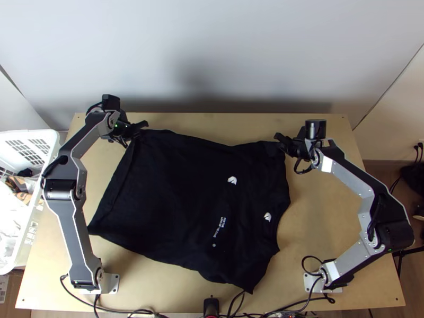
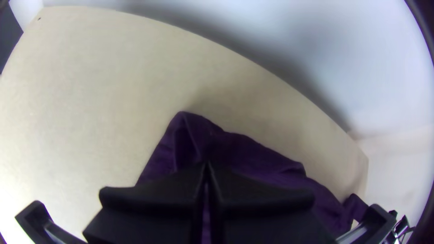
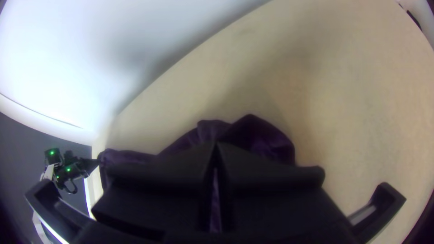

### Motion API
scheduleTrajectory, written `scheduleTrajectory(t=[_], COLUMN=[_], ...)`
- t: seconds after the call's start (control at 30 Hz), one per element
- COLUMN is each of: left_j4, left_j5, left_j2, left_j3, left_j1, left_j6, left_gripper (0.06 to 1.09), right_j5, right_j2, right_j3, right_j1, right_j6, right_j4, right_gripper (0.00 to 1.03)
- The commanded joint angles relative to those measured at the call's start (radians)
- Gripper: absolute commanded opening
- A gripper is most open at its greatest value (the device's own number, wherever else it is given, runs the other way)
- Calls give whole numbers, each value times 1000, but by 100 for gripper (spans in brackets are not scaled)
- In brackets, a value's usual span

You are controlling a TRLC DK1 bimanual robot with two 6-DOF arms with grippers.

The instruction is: Fold the t-shirt

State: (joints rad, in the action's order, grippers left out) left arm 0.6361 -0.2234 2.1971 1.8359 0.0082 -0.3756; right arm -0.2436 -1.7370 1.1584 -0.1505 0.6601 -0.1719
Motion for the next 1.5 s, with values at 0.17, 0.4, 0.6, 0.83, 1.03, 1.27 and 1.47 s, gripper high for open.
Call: scheduleTrajectory(t=[0.17, 0.4, 0.6, 0.83, 1.03, 1.27, 1.47], left_j4=[-7, 8, 10, 10, 11, 22, 31], left_j5=[-24, -31, -34, -39, -42, -42, -42], left_j2=[-22, -11, -8, -2, 0, -2, -4], left_j3=[-3, -3, -1, -3, -3, -3, -3], left_j1=[19, 32, 33, 33, 30, 33, 38], left_j6=[-72, -103, -109, -109, -109, -102, -97], left_gripper=[9, 9, 9, 9, 9, 9, 9], right_j5=[1, 0, -2, 0, -2, -3, -2], right_j2=[13, 39, 149, 186, 82, 1, -1], right_j3=[-19, -22, -19, 50, 113, 109, 129], right_j1=[2, 3, -35, -93, -115, -133, -127], right_j6=[-1, 6, 39, 59, 65, 79, 79], right_j4=[5, 5, -110, -354, -531, -604, -600], right_gripper=[3, 3, 3, 3, 3, 3, 3])
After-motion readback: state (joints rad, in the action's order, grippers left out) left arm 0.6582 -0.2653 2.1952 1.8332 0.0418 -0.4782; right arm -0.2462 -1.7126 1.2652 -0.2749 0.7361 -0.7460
